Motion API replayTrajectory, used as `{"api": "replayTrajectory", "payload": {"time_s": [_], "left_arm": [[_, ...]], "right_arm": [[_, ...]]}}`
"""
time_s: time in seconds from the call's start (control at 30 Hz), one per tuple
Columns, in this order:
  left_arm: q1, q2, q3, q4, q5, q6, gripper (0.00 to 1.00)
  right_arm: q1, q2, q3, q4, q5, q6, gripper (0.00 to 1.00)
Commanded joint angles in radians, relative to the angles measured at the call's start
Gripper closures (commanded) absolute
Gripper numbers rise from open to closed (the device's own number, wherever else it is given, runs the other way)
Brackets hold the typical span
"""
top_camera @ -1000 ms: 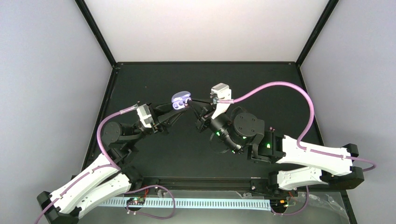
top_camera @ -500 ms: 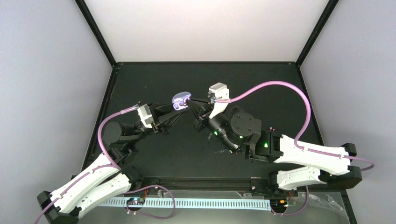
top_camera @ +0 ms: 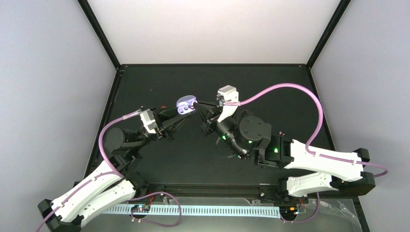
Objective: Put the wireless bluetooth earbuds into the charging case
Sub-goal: Place the earbud in the charging case.
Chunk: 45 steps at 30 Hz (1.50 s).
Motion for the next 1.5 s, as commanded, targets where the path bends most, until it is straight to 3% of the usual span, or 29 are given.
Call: {"api": "replayTrajectory", "payload": {"time_s": [0.0,0.5,1.47], "left_arm": [[-0.006,-0.016,0.0,0.056,-0.018,-0.01,0.99],[-0.006,-0.013,0.011,0.07,-0.019,-0.016,0.98],[-0.006,-0.002,0.005,0.06,-0.011,-0.026,0.99]], "right_arm": [[0.004,-0.01,-0.006,-0.011,0.034,0.017,0.94],[0.004,0.014,0.009,-0.032,0.017,0.035,0.94],[0.004,0.029,0.048,-0.065,0.046,0.027,0.85]]}}
